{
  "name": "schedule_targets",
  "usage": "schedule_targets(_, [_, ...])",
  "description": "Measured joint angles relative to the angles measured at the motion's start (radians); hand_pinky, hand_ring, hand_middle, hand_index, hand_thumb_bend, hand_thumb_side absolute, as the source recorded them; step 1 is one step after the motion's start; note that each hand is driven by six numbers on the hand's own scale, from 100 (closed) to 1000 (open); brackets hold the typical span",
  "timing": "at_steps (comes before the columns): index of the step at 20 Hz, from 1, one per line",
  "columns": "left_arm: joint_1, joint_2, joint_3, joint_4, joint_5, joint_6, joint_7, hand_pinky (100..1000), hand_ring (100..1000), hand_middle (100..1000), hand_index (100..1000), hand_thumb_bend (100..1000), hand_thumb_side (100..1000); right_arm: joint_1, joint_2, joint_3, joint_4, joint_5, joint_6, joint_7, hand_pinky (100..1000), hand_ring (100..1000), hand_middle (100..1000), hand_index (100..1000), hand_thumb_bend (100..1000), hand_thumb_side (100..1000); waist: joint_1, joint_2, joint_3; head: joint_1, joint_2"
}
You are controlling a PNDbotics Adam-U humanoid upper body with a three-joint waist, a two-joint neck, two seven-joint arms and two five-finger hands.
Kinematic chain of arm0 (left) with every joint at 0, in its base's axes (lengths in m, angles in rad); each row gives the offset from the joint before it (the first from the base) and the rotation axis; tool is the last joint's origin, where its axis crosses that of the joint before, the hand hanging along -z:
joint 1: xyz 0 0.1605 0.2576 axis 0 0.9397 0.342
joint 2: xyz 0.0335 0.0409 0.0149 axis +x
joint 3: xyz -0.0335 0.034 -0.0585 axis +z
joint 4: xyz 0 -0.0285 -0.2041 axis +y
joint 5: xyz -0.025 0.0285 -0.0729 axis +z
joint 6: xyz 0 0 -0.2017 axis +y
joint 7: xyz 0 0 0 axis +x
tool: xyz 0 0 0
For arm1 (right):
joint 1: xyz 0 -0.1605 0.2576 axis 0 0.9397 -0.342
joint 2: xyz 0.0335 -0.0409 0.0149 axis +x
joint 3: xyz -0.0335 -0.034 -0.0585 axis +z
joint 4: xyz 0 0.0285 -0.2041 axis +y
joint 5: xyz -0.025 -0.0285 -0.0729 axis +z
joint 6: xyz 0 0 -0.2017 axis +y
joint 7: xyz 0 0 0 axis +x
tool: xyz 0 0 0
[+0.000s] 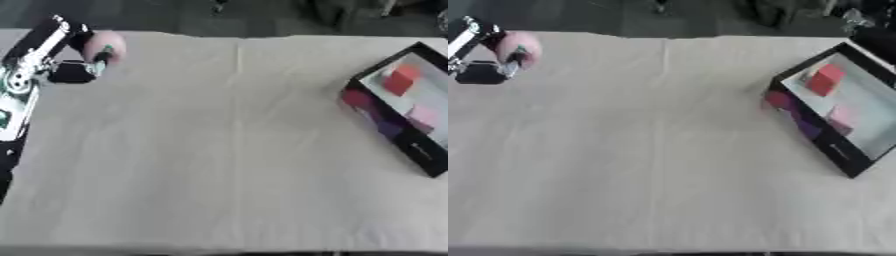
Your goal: Pick up the objects with one hand, pass them to the other hand, and then place them into the box on the other side of the table.
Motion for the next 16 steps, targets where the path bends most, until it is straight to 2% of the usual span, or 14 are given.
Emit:
schedule_targets(6, [0.035, -0.051, -0.04, -0.103, -0.005, 0.026, 0.099, 669, 450, 352, 472, 100, 100, -0.062, 0.032, 0.057, -0.074, 0.033, 0.011, 0.083, 1000, 1000, 983, 964, 100, 294, -0.003, 0.0, -0.004, -0.007, 0.0])
schedule_targets(15, [0.047, -0.119, -0.081, -0.074, -0.047, -0.023, 0.255, 667, 449, 349, 471, 100, 100, -0.149, 0.101, 0.166, -0.124, 0.112, 0.02, 0.234, 1000, 1000, 984, 959, 100, 235, -0.01, 0.0, -0.005, -0.014, 0.0])
schedule_targets(16, [0.048, -0.126, -0.085, -0.067, -0.05, -0.032, 0.274, 668, 449, 348, 471, 100, 100, -0.154, 0.109, 0.178, -0.126, 0.121, 0.02, 0.253, 1000, 1000, 982, 958, 100, 207, -0.011, -0.001, -0.006, -0.015, 0.0])
